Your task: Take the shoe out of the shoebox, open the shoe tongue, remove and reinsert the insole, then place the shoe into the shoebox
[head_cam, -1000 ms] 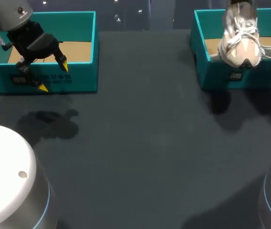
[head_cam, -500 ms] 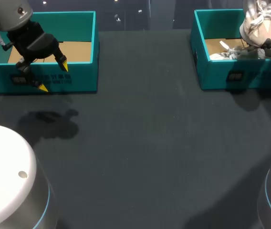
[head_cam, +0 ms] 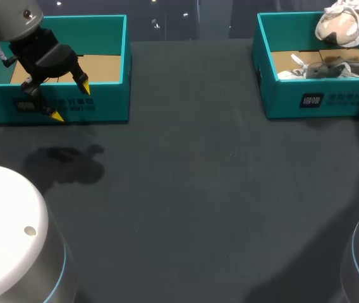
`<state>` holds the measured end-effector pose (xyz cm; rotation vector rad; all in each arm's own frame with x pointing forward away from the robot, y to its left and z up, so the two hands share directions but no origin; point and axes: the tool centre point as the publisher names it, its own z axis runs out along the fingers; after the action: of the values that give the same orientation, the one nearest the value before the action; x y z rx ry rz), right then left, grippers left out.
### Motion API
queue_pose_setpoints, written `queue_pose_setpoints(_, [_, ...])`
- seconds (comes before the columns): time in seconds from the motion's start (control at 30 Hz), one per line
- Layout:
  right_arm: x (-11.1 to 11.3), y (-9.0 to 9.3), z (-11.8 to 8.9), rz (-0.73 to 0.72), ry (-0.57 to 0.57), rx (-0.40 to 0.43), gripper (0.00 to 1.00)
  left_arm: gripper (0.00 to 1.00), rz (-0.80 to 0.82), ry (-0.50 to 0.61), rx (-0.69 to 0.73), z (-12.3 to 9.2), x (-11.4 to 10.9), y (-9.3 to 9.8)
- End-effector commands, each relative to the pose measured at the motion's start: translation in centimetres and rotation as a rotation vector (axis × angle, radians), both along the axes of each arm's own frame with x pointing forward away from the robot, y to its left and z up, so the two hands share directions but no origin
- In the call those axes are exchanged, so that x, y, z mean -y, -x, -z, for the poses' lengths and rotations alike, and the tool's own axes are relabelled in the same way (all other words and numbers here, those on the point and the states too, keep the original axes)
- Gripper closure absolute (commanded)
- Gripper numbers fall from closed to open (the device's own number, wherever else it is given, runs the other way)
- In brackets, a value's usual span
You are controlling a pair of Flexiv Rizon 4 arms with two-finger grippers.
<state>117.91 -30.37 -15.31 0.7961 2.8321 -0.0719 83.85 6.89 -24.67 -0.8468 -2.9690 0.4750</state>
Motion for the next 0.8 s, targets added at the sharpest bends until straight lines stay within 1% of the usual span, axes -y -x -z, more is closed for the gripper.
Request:
queue_pose_setpoints(0.03, [-0.4,0.8,0.0,0.289,-0.032,0.070,1.00,0.00,0.000,-0.003,0.000,0.0,0.0,0.0])
queue_pose_setpoints(0.2, [-0.4,0.8,0.0,0.289,-0.032,0.070,1.00,0.00,0.000,-0.003,0.000,0.0,0.0,0.0])
queue_pose_setpoints(0.23, [0.3,0.8,0.2,0.348,-0.048,0.069,1.00,0.00,0.000,-0.003,0.000,0.0,0.0,0.0])
queue_pose_setpoints(0.3, [1.4,1.0,0.2,0.466,-0.047,0.101,1.00,0.00,0.000,-0.003,0.000,0.0,0.0,0.0])
queue_pose_setpoints(0.33, [2.0,1.1,0.2,0.510,-0.073,0.110,1.00,0.00,0.000,-0.003,0.000,0.0,0.0,0.0])
queue_pose_setpoints(0.4, [3.0,1.3,0.4,0.571,-0.053,0.124,1.00,0.00,0.000,-0.003,0.000,0.0,0.0,0.0])
queue_pose_setpoints(0.43, [3.4,1.5,0.4,0.592,-0.069,0.139,1.00,0.00,0.000,-0.003,0.000,0.0,0.0,0.0])
queue_pose_setpoints(0.5, [3.7,1.8,0.4,0.641,-0.048,0.165,1.00,0.00,0.000,-0.003,0.000,0.0,0.0,0.0])
queue_pose_setpoints(0.53, [3.8,2.0,0.4,0.653,-0.050,0.177,1.00,0.00,0.000,-0.003,0.000,0.0,0.0,0.0])
queue_pose_setpoints(0.6, [3.5,2.5,0.3,0.678,-0.019,0.194,1.00,0.00,0.000,-0.003,0.000,0.0,0.0,0.0])
queue_pose_setpoints(0.8, [3.5,2.5,0.3,0.678,-0.019,0.194,1.00,0.00,0.000,-0.003,0.000,0.0,0.0,0.0])
